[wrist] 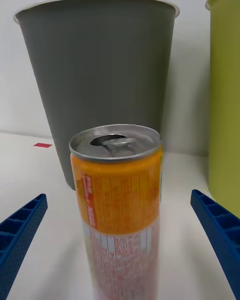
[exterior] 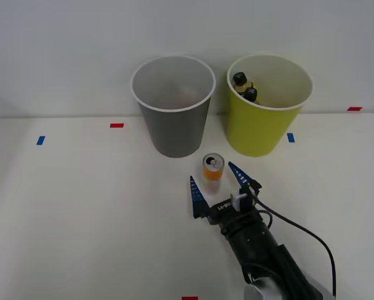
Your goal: Put cans in the gray bin, plastic bottles in the light green bin
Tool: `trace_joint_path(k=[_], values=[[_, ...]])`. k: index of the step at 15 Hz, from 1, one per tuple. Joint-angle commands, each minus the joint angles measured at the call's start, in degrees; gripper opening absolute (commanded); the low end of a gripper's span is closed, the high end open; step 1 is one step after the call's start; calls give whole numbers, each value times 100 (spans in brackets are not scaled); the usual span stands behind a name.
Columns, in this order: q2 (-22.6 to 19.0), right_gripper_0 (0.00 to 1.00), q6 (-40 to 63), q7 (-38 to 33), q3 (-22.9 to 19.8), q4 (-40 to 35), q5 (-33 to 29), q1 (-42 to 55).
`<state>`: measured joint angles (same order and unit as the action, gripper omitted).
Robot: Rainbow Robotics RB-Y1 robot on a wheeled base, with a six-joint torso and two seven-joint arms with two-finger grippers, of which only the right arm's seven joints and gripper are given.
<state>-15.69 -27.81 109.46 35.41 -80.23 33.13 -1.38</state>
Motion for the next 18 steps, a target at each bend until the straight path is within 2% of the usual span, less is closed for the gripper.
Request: trace_joint_path(k=[1, 18], values=[[136, 100, 162, -3, -113, -1, 1, -99], [224, 100, 285, 32, -218, -1, -8, -143]])
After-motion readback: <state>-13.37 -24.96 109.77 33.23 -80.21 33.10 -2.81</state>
